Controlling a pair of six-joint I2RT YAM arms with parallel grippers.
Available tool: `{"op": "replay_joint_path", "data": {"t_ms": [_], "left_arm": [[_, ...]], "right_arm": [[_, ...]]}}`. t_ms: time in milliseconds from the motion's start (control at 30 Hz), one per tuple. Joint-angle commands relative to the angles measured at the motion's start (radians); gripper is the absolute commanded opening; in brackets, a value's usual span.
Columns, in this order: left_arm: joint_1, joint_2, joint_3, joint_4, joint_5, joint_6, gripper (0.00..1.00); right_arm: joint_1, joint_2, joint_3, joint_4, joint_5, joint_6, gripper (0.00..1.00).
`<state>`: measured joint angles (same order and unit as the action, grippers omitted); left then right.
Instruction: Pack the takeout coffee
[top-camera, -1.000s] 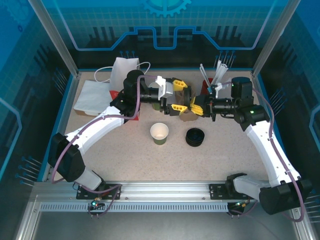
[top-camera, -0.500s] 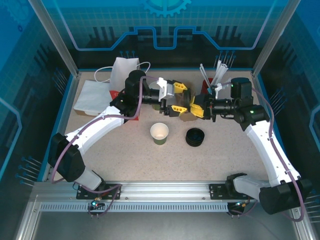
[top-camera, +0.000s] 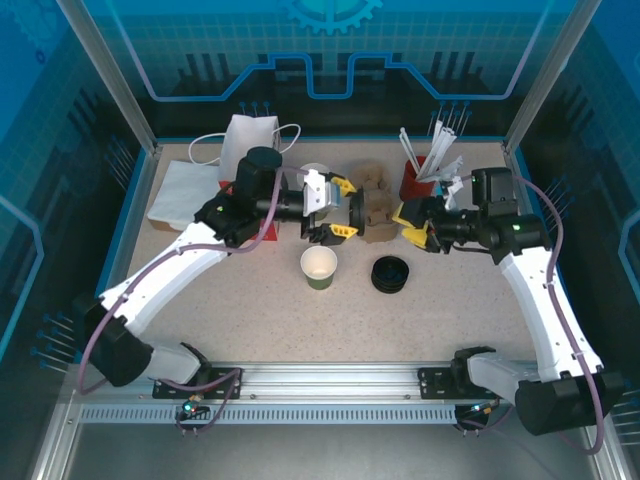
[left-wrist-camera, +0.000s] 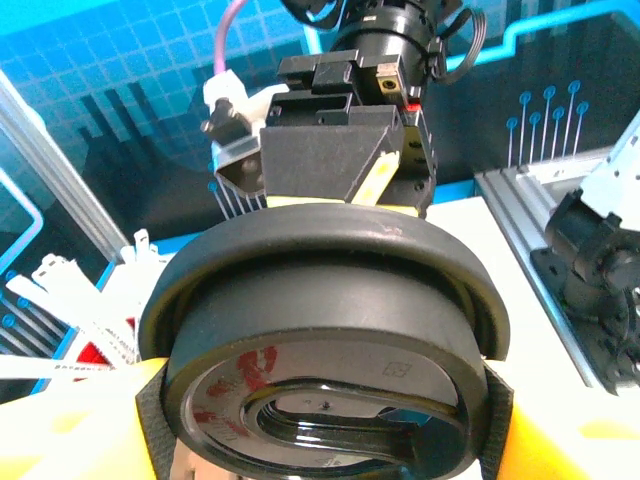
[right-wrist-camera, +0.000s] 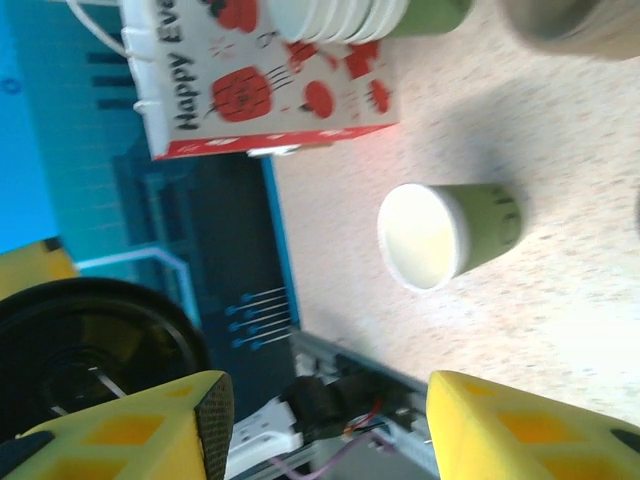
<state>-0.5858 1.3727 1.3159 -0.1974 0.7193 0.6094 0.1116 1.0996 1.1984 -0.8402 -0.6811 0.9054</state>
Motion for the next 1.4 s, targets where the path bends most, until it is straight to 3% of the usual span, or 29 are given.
{"op": "replay_joint_path", "data": {"t_ms": [0,267,400,533,667,1367], "left_arm": [[-0.007,-0.071,-0.018,-0.212,-0.100,0.102,0.73],[-0.011,-0.139,-0.023,-0.461,-0.263,0.179,0.72],[-0.031,-0.134,-0.021,-0.551,-0.339,0.213,0.71],[-0.055,-0.102,-0.006,-0.635,-0.407,0.244,0.70],[-0.072,-0.055,0.026,-0.697,-0.454,0.252,0.69],[-0.142,0.213,0.217,-0.901,-0.665,0.333,0.67]], "right_arm": [[-0.023,-0.027,0.000,-0.150,0.176,-0.183,0.56],[-0.024,-0.024,-0.017,-0.274,0.541,-0.407,0.61],[-0.022,-0.018,-0.037,-0.282,0.642,-0.463,0.67],[-0.020,-0.010,-0.061,-0.282,0.707,-0.506,0.80],[-0.023,-0.028,-0.112,-0.233,0.736,-0.519,1.00],[-0.040,-0.053,-0.170,-0.214,0.738,-0.520,1.00]]}}
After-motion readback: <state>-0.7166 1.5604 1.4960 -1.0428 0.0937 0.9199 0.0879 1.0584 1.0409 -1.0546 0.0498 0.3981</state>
